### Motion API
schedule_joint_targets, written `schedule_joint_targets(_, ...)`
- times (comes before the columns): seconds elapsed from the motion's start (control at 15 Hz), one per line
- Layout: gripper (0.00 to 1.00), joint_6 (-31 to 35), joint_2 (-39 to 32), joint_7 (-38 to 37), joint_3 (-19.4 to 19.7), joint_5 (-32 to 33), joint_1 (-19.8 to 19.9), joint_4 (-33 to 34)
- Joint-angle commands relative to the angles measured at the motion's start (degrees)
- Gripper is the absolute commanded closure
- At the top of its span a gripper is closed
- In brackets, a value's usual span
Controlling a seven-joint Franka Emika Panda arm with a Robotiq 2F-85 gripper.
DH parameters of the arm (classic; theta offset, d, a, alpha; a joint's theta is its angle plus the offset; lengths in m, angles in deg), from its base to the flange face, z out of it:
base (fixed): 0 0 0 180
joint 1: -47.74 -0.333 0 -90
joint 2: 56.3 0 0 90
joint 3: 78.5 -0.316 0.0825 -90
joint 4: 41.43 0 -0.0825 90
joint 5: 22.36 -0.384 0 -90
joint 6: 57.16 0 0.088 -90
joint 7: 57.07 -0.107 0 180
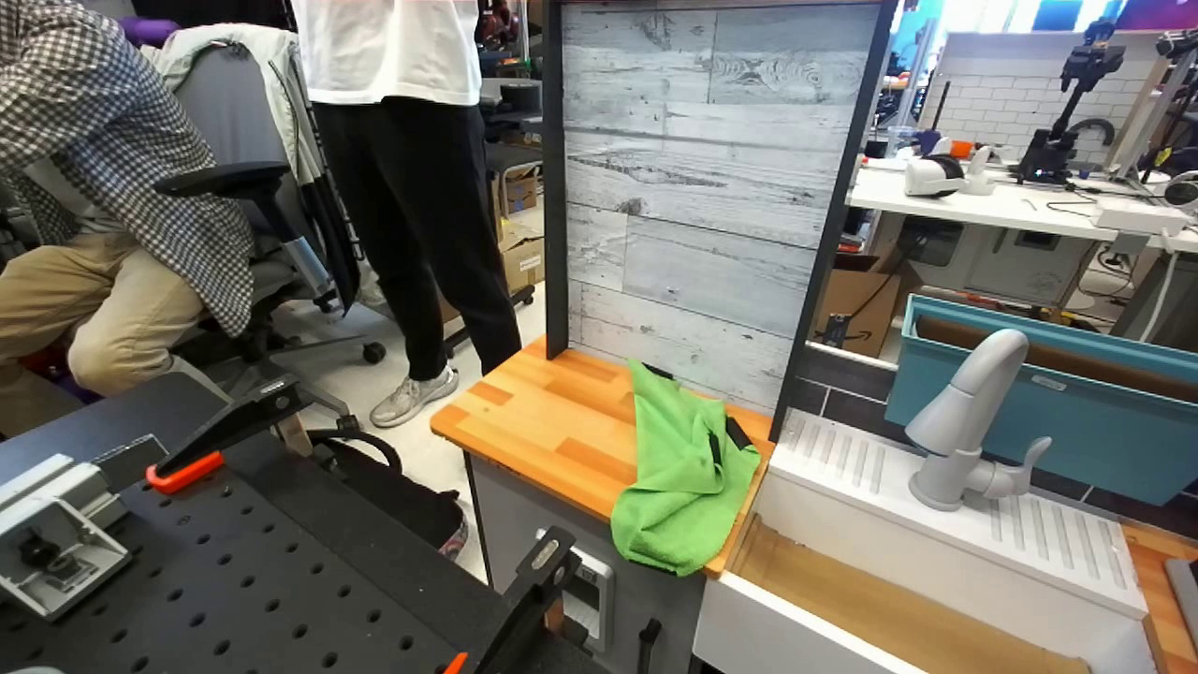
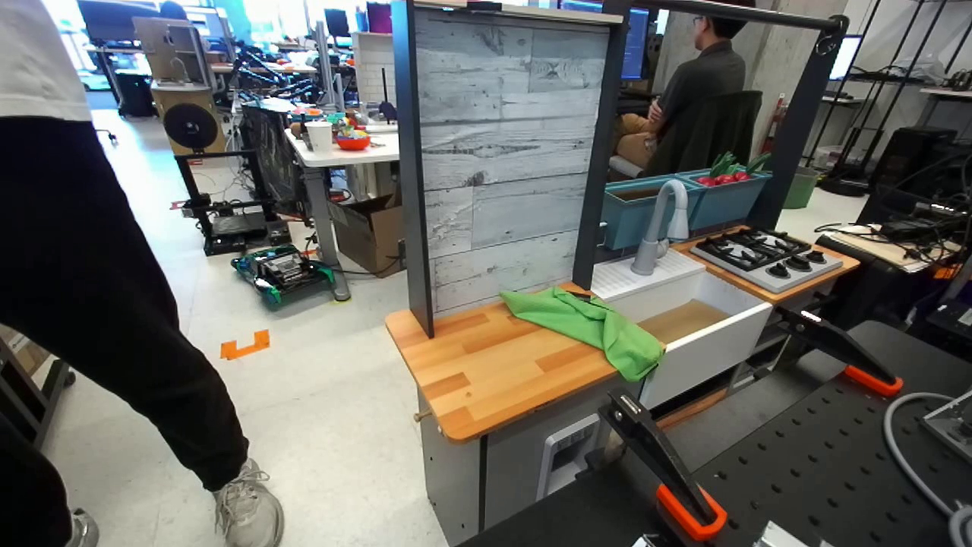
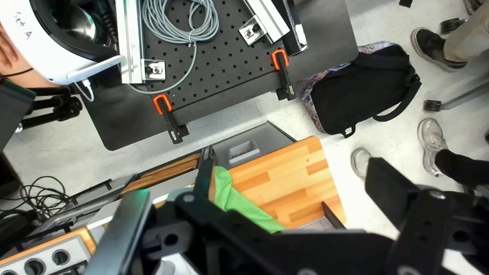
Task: Move the green towel to the left
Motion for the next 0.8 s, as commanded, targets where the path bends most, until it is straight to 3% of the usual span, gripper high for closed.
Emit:
schedule_joint_targets(0.0,0.0,-0.1,0.5,0.1,-0.2,-0.1,0.3,-0.2)
schedule_joint_targets(0.73,0.0,-0.1,0.7,0.1,-0.2,0.0,0.3,-0.7)
